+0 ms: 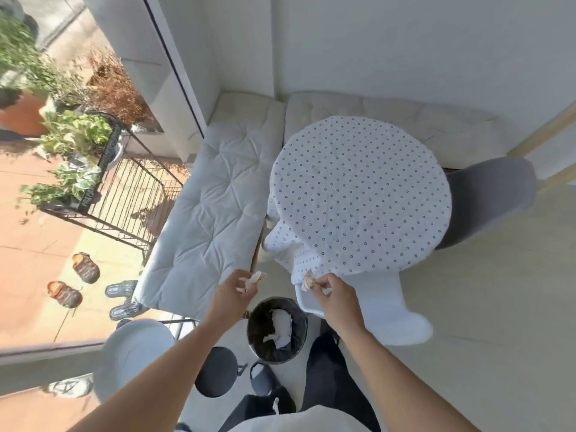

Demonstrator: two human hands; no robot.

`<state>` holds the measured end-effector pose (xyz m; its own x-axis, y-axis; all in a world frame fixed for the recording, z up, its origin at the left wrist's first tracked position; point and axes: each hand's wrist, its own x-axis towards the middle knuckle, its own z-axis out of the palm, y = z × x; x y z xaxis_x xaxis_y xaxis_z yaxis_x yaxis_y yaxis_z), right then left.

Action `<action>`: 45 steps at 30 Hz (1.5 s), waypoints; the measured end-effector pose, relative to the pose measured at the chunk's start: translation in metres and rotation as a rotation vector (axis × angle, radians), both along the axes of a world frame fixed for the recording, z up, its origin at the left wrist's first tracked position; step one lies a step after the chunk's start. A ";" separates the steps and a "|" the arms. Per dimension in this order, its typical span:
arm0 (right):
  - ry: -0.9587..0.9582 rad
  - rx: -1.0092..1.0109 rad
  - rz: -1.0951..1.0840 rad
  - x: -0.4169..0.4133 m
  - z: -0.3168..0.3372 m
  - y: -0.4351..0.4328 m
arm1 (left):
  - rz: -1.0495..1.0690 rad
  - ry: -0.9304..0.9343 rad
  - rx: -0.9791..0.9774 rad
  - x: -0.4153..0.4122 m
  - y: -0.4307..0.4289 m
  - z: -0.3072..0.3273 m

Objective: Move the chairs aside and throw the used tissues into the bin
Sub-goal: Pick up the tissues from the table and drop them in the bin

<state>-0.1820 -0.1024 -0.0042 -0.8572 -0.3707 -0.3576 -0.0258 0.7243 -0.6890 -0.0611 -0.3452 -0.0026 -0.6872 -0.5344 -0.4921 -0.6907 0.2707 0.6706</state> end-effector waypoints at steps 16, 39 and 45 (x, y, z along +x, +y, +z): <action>-0.203 0.152 0.194 0.085 -0.065 -0.026 | 0.163 -0.091 0.171 0.118 0.010 -0.070; -0.302 0.266 0.171 0.100 -0.366 0.031 | 0.244 -0.289 0.300 0.123 0.097 -0.353; -0.340 0.205 0.121 0.100 -0.382 0.030 | 0.189 -0.295 0.276 0.118 0.100 -0.378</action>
<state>-0.0818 -0.0722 -0.3862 -0.6323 -0.3529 -0.6897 0.0850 0.8533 -0.5145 0.0570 -0.2453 -0.3805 -0.3993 -0.4583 -0.7940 -0.8833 -0.0396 0.4671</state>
